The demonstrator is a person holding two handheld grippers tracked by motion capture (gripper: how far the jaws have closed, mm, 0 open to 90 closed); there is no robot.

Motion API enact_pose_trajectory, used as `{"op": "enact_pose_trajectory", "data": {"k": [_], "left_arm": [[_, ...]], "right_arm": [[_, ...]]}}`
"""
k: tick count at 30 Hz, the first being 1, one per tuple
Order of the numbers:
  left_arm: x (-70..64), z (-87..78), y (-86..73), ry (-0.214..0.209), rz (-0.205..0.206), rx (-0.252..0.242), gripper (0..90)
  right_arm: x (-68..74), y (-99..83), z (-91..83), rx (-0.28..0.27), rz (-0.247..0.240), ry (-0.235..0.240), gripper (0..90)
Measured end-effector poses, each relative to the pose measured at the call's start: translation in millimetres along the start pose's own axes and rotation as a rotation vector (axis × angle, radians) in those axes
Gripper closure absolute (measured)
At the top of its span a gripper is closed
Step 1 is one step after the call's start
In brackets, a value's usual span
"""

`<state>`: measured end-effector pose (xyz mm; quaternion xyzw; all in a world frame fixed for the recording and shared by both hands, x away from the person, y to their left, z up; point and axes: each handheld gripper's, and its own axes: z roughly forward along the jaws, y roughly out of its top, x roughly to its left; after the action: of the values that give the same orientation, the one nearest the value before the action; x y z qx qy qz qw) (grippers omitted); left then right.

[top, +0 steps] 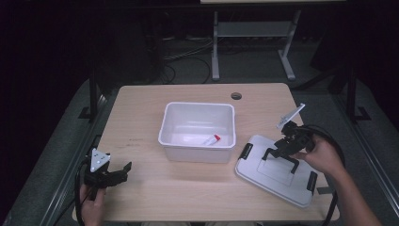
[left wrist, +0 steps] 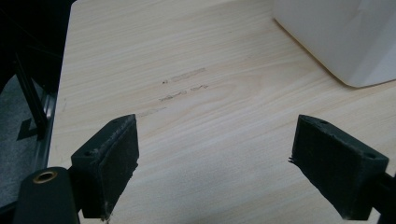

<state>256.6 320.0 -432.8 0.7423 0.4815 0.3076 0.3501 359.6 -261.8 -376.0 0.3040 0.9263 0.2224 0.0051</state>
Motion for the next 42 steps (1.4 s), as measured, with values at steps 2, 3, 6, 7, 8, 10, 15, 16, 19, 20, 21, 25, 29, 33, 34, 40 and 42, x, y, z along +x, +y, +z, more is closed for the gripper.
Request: {"op": "enact_pose_trajectory", "data": {"k": [2,3,6,7,8,10,15,16,19,20,21,25,29,33,34,40,42], "left_arm": [[-0.1,0.3,-0.1,0.001,-0.001,0.000,14.2],[-0.1,0.3,-0.1,0.001,-0.001,0.000,14.2],[0.2,0.1,-0.2,0.002,-0.001,0.000,14.2],[0.2,0.1,-0.2,0.002,-0.001,0.000,14.2],[0.3,0.2,-0.2,0.002,-0.001,0.001,14.2],[-0.3,0.4,-0.1,0.001,-0.002,0.000,14.2],[-1.8,0.9,0.4,0.000,0.009,0.005,14.2],[-2.0,1.0,0.4,0.000,0.009,0.005,14.2],[-1.8,1.0,0.3,0.001,0.006,0.005,14.2],[-1.5,1.0,0.2,0.003,0.006,0.006,14.2],[-1.5,1.0,0.2,0.003,0.006,0.006,14.2],[-1.0,0.6,-0.1,0.005,0.002,0.003,14.2],[-0.9,0.5,-0.1,0.006,0.001,0.002,14.2],[-0.6,0.4,-0.2,0.006,0.000,0.002,14.2],[-0.4,0.2,-0.2,0.007,-0.001,0.001,14.2],[0.2,-0.2,-0.4,0.009,-0.002,0.001,14.2],[-0.2,0.0,-0.3,0.009,-0.001,0.002,14.2]], "right_arm": [[-2.5,-5.0,2.7,0.002,0.009,0.001,52.1],[-2.5,-5.0,2.7,0.002,0.009,0.001,52.1],[-5.0,-11.3,5.0,0.008,0.022,-0.001,53.5],[-5.0,-11.3,5.0,0.008,0.022,-0.001,53.5],[-5.6,-12.9,5.4,0.007,0.023,-0.002,53.9],[-6.1,-17.3,6.7,0.008,0.029,0.000,55.7],[-6.7,-22.1,6.9,0.004,0.031,0.006,60.2],[-6.5,-23.1,6.9,0.002,0.032,0.008,62.1],[-6.6,-25.5,7.1,-0.002,0.037,0.009,65.4],[-6.9,-26.9,7.7,-0.005,0.036,0.013,69.3],[-6.9,-26.9,7.7,-0.005,0.036,0.013,69.3],[-7.7,-29.4,9.1,-0.017,0.037,0.031,76.3],[-7.1,-29.8,8.8,-0.015,0.030,0.037,79.3],[-6.3,-30.4,9.2,-0.010,0.027,0.038,81.1],[-6.3,-30.6,9.4,-0.010,0.024,0.039,81.3],[-6.3,-32.4,10.2,-0.021,0.020,0.046,82.2],[-5.6,-32.5,9.7,-0.020,0.019,0.050,82.8]]}}
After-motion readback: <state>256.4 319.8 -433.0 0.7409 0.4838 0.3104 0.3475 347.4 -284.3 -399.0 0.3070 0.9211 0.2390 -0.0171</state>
